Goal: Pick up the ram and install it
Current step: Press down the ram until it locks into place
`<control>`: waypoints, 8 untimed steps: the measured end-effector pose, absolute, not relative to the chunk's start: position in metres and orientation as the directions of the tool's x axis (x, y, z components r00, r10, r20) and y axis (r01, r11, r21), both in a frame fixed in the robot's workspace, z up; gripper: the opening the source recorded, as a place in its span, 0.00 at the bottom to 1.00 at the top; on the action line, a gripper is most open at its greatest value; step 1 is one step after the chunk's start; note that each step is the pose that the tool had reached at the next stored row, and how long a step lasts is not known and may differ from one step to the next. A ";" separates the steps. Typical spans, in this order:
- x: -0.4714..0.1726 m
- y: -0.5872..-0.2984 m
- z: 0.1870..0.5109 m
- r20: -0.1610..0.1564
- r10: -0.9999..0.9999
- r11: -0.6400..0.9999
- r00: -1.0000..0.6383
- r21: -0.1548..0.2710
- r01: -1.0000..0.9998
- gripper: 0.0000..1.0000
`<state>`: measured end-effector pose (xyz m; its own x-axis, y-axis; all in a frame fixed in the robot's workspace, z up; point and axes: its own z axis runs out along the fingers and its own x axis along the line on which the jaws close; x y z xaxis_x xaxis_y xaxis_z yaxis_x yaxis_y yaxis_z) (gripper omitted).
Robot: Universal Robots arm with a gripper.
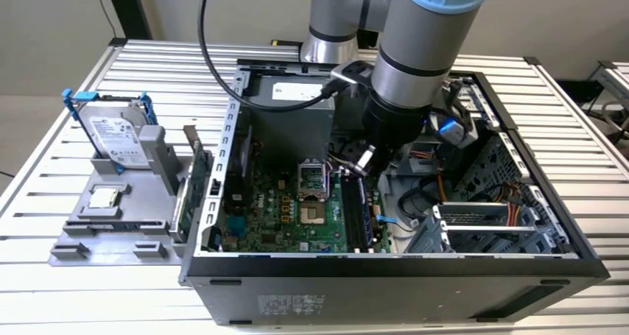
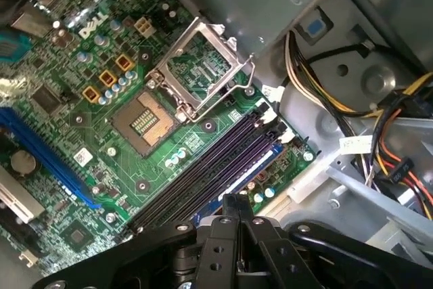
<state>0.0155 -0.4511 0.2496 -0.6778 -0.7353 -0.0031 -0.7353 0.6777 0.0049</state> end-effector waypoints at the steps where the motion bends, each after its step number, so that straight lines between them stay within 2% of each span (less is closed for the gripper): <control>1: 0.016 -0.451 0.250 -0.003 -0.743 0.670 -0.670 0.005 -0.743 0.00; 8: 0.015 -0.451 0.249 -0.003 -0.794 0.608 -0.608 0.005 -0.794 0.00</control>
